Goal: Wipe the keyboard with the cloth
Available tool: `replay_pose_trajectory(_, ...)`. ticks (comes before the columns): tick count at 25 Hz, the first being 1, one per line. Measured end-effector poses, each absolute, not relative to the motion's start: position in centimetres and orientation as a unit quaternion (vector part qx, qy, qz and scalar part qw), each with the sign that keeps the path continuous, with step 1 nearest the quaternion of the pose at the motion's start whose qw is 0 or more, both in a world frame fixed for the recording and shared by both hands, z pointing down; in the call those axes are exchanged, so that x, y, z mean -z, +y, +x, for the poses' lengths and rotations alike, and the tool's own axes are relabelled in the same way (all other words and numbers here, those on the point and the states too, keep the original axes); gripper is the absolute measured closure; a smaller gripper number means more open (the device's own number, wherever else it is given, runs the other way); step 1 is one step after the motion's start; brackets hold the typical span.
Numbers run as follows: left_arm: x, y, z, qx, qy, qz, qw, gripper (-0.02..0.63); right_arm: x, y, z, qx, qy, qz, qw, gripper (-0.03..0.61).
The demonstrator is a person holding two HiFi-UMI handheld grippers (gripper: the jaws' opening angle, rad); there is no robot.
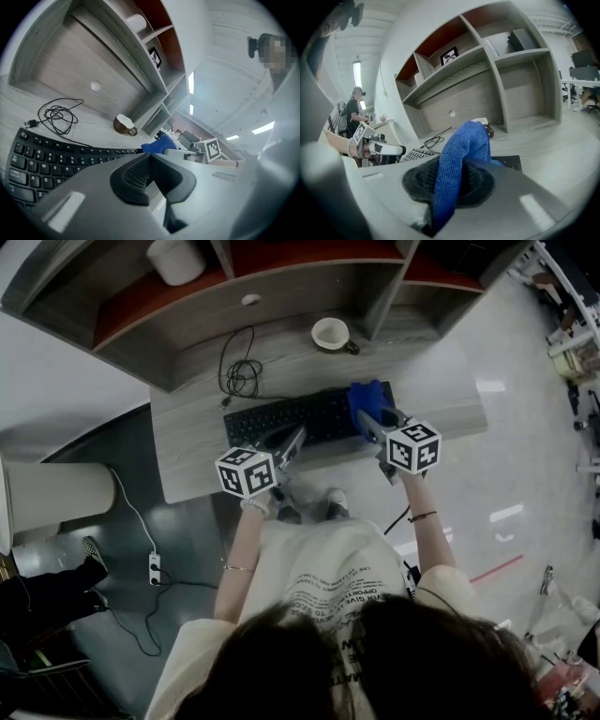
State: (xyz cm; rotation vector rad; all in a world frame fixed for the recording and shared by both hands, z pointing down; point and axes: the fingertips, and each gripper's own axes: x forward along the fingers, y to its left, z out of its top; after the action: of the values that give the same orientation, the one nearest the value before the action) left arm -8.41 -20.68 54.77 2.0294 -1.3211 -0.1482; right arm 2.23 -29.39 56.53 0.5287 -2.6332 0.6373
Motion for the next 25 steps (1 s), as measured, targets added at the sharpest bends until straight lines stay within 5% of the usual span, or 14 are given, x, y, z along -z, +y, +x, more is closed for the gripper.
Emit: replay_pose_trajectory(25, -55.1, -19.1, -11.5, 0.058, -0.517, 0.777, 0.355, 0.617, -56.8, -27.8, -0.7, -0.231, -0.936, 0.184, 0.19, 0.526)
